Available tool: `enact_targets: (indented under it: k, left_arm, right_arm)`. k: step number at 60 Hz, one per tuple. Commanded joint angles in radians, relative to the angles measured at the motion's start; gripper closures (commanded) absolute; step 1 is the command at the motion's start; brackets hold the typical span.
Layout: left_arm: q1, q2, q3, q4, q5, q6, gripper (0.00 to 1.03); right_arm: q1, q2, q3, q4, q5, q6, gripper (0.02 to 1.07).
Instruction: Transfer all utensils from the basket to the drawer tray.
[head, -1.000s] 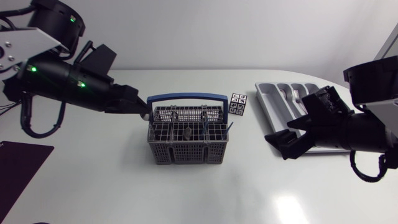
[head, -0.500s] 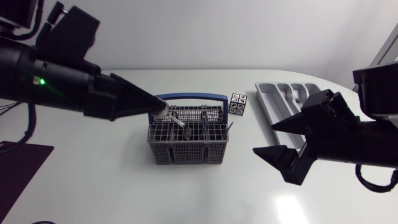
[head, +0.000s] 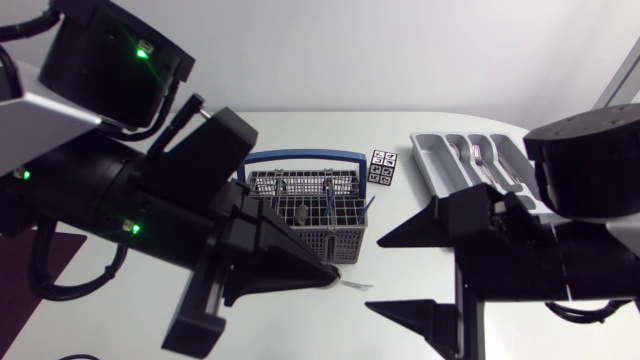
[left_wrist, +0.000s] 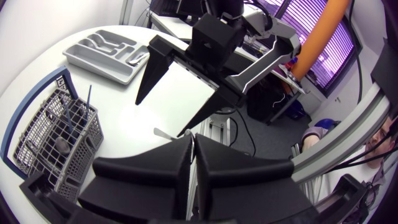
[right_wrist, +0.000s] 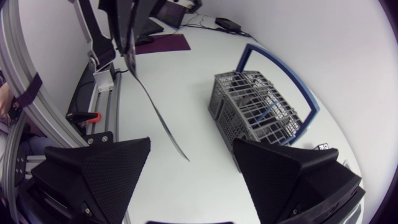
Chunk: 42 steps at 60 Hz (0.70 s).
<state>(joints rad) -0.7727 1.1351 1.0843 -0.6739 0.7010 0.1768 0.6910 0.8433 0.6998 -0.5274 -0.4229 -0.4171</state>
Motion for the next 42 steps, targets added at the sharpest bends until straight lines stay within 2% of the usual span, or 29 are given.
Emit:
enact_targets:
  k: [1, 7, 11, 12, 13, 15, 20, 29, 36, 39, 41, 42]
  left_arm:
    - [-0.02, 0.018, -0.024, 0.002, 0.023, 0.03, 1.0]
    - [-0.02, 0.028, -0.014, 0.002, 0.046, 0.032, 1.0]
    - [-0.022, 0.032, -0.009, 0.002, 0.045, 0.032, 1.0]
    - [-0.022, 0.032, -0.009, 0.002, 0.045, 0.032, 1.0]
    - [-0.022, 0.034, -0.009, 0.002, 0.045, 0.033, 1.0]
    - [-0.022, 0.035, -0.009, 0.002, 0.045, 0.036, 1.0]
    - [-0.022, 0.038, -0.012, 0.002, 0.045, 0.039, 1.0]
    - [-0.022, 0.04, -0.012, 0.002, 0.045, 0.046, 1.0]
    - [-0.022, 0.04, -0.011, 0.002, 0.045, 0.046, 1.0]
    - [-0.019, 0.04, -0.009, 0.002, 0.045, 0.046, 1.0]
    - [-0.014, 0.04, -0.007, 0.002, 0.045, 0.046, 0.98]
    - [-0.011, 0.038, -0.006, 0.002, 0.045, 0.046, 0.93]
  right_arm:
    - [0.048, 0.02, -0.031, 0.01, -0.007, -0.026, 0.23]
    - [0.091, 0.028, -0.034, 0.012, -0.007, -0.042, 0.37]
    - [0.114, 0.03, -0.033, 0.015, -0.005, -0.046, 0.54]
    - [0.114, 0.03, -0.033, 0.015, -0.005, -0.046, 0.55]
    - [0.117, 0.031, -0.031, 0.015, -0.005, -0.049, 0.63]
    - [0.12, 0.031, -0.031, 0.018, -0.005, -0.051, 0.71]
    - [0.127, 0.031, -0.029, 0.027, -0.005, -0.051, 0.86]
    - [0.127, 0.042, -0.028, 0.029, -0.008, -0.048, 0.91]
    - [0.125, 0.042, -0.028, 0.032, -0.008, -0.042, 1.02]
    - [0.125, 0.04, -0.028, 0.029, -0.008, -0.038, 1.02]
    - [0.125, 0.04, -0.028, 0.023, -0.008, -0.038, 1.02]
    - [0.125, 0.04, -0.029, 0.021, -0.008, -0.038, 1.02]
